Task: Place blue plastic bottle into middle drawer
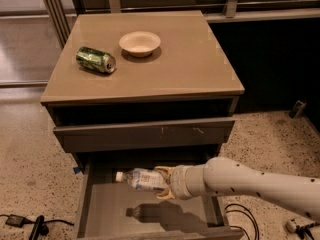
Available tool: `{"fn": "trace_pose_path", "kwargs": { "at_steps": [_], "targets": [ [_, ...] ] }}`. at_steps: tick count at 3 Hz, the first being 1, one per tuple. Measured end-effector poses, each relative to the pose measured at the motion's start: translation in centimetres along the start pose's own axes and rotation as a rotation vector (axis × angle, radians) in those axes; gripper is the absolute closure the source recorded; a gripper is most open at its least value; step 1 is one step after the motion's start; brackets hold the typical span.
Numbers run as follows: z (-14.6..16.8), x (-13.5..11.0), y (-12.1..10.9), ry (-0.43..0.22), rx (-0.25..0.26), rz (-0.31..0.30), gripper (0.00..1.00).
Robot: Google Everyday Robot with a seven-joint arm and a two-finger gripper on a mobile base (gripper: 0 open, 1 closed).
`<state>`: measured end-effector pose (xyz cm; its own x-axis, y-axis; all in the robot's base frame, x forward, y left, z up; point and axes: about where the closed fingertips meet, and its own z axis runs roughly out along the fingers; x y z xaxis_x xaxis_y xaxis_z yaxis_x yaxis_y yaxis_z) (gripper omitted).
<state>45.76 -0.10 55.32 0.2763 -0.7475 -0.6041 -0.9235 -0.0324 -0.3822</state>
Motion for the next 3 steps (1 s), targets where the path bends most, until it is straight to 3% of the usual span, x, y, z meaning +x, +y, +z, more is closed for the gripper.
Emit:
{"fn": "trace_pose_path", "kwargs": {
  "at_steps": [1,2,3],
  "targets": [
    [2.0,2.1,-0.1,-0.027,-0.013,0.034,1.00],
    [5.6,4.9,0.6,-0.083,-0.070,0.101,1.00],
    [7.9,7.0,0.9,-0.094,-0.110,0.146,1.00]
  ]
}}
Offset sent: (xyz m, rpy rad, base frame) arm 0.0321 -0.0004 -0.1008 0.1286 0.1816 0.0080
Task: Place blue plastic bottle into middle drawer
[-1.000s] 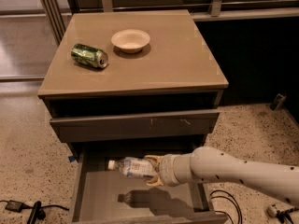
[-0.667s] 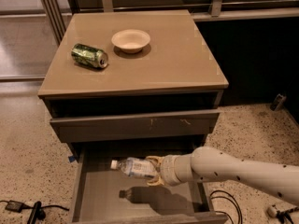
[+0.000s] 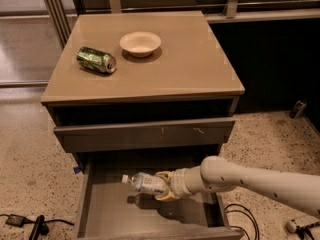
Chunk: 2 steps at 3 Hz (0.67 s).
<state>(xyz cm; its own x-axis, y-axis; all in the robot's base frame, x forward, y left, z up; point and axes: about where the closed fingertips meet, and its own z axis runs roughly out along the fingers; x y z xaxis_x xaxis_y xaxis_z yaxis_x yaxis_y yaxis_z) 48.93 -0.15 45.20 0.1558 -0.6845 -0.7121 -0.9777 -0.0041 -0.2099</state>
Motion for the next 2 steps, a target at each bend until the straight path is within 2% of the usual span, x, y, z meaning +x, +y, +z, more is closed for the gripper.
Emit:
{"fn": "trace_pose_path", "kwargs": {
  "at_steps": [1,2],
  "targets": [
    [1.4,2.0,0.5,0.038,-0.031,0.028,1.00],
    [2.4,3.7,1.2,0.109,-0.067,0.042,1.00]
  ]
}}
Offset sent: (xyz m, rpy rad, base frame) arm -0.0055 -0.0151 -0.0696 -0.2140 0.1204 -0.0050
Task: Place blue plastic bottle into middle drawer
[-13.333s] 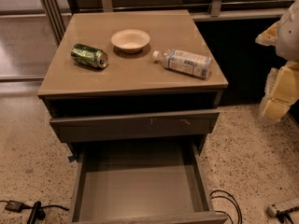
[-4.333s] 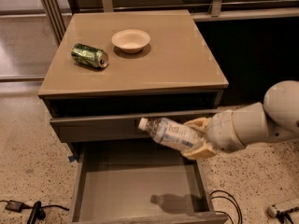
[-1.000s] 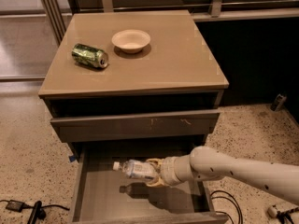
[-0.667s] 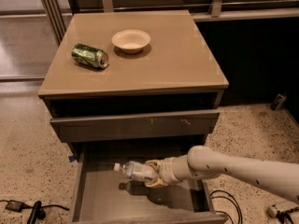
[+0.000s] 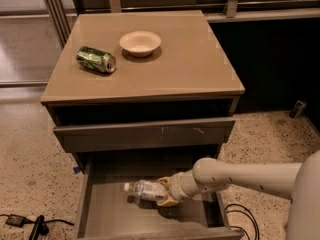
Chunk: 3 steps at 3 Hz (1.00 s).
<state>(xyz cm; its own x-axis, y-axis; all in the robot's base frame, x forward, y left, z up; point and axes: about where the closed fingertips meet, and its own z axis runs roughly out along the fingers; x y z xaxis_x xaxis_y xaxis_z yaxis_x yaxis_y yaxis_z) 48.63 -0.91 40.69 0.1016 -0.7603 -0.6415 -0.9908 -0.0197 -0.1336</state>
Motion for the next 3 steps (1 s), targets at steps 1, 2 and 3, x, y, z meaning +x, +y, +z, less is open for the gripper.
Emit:
{"fn": "trace_pose_path", "kwargs": {
  "at_steps": [1,2,3],
  "targets": [
    [0.73,1.14,0.47,0.047,-0.026,0.015,1.00],
    [0.82,1.24,0.52,0.051,-0.029,0.017,0.83],
    [0.82,1.24,0.52,0.051,-0.029,0.017,0.59]
  ]
}}
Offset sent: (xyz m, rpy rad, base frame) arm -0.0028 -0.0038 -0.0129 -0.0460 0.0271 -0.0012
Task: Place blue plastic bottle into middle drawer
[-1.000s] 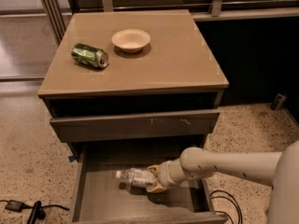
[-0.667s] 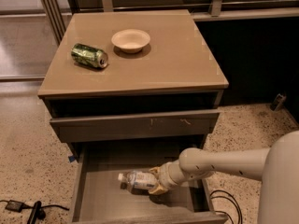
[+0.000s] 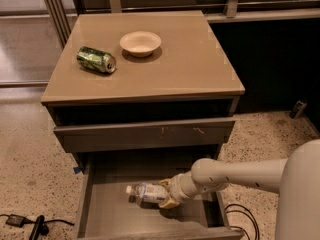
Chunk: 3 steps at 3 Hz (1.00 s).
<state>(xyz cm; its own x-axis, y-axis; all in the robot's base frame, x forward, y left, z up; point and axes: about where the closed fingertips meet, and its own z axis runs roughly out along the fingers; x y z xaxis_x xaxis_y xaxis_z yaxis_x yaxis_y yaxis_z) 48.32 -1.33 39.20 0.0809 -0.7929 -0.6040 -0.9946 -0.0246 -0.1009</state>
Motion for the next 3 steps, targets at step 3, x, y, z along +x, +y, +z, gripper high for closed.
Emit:
{"fn": "trace_pose_path", "kwargs": {
  "at_steps": [3],
  "targets": [
    [0.01,0.00,0.01,0.000,0.000,0.000,0.00]
  ]
}}
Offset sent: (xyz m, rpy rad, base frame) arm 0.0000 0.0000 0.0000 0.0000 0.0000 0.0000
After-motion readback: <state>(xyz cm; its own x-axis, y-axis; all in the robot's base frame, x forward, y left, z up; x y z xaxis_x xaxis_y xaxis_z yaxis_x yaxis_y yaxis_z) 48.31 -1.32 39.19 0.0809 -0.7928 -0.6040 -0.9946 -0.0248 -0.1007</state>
